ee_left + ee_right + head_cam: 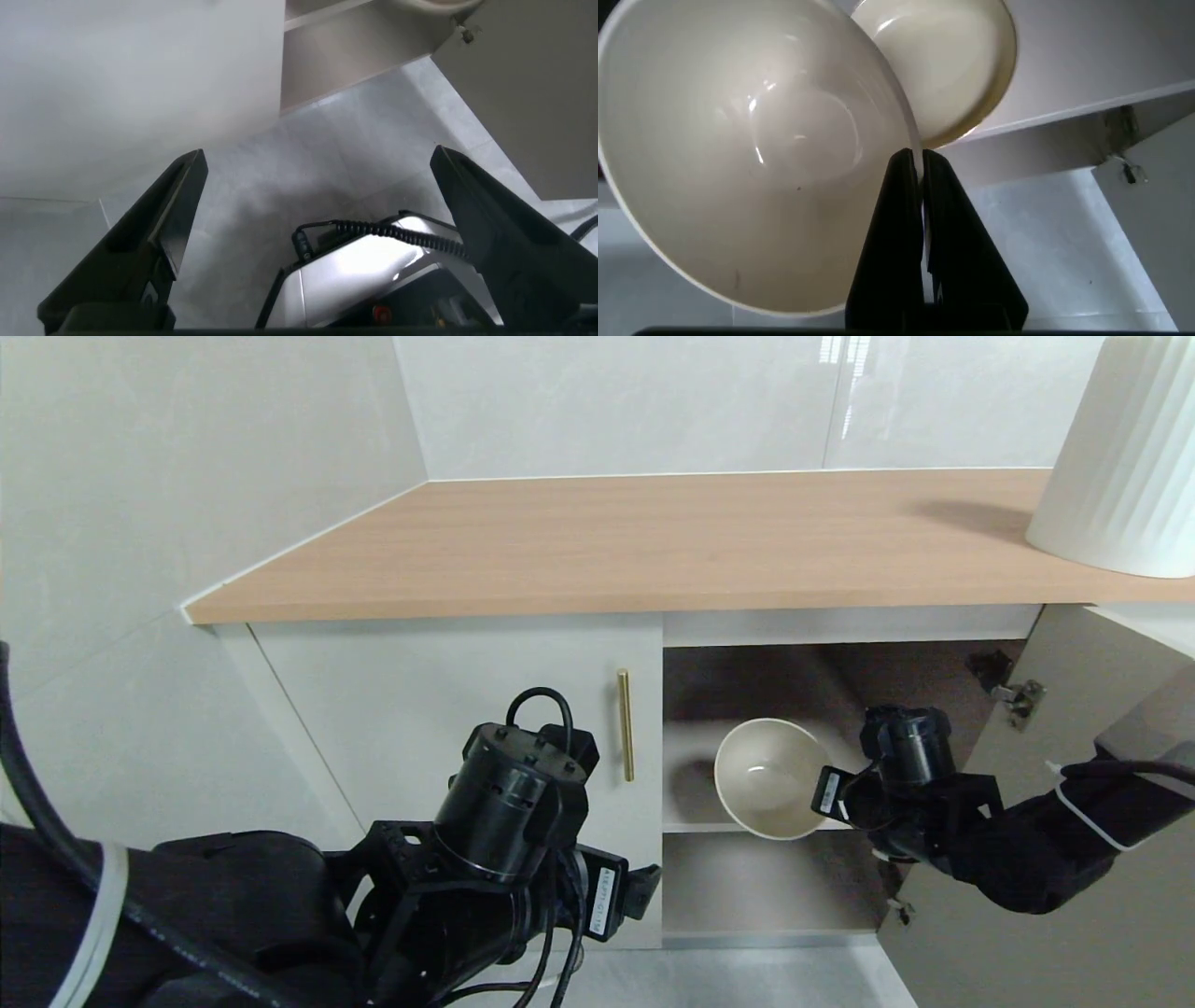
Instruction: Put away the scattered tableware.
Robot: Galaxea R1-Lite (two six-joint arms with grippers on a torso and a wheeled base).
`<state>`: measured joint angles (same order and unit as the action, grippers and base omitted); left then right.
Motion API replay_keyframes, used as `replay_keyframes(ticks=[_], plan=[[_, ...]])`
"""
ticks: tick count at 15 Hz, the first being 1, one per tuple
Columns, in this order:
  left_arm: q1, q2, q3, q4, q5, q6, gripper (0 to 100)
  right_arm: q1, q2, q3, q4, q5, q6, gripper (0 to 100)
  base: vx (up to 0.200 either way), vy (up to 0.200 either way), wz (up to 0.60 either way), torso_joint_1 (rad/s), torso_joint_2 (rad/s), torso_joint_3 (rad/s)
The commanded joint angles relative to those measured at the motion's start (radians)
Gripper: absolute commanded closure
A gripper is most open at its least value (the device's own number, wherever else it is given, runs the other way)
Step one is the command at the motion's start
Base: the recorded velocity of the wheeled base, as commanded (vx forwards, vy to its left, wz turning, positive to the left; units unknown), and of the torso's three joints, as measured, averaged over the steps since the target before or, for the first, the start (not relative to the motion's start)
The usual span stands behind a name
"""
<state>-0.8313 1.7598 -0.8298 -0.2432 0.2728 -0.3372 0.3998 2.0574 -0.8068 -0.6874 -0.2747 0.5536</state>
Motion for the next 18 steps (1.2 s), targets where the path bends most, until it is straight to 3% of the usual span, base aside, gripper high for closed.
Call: replay_keyframes(ticks=[1, 7, 18], plan=[[0.000, 0.000, 0.000, -0.001, 0.000, 0.000, 0, -0.042, 0.033, -0.046, 0.014, 0.000, -0.001, 100, 0.000, 0.000, 0.00, 0.000, 0.00, 0.000], [0.000, 0.000, 0.005, -0.001, 0.000, 0.000, 0, -0.119, 0.093, -0.149, 0.055, -0.026, -0.001, 100, 0.000, 0.000, 0.00, 0.000, 0.00, 0.000], [0.000, -0.002, 0.005, -0.001, 0.002, 0.000, 0, -0.125, 0.158, -0.184, 0.055, -0.029, 0.000, 100, 0.000, 0.000, 0.00, 0.000, 0.00, 0.000]])
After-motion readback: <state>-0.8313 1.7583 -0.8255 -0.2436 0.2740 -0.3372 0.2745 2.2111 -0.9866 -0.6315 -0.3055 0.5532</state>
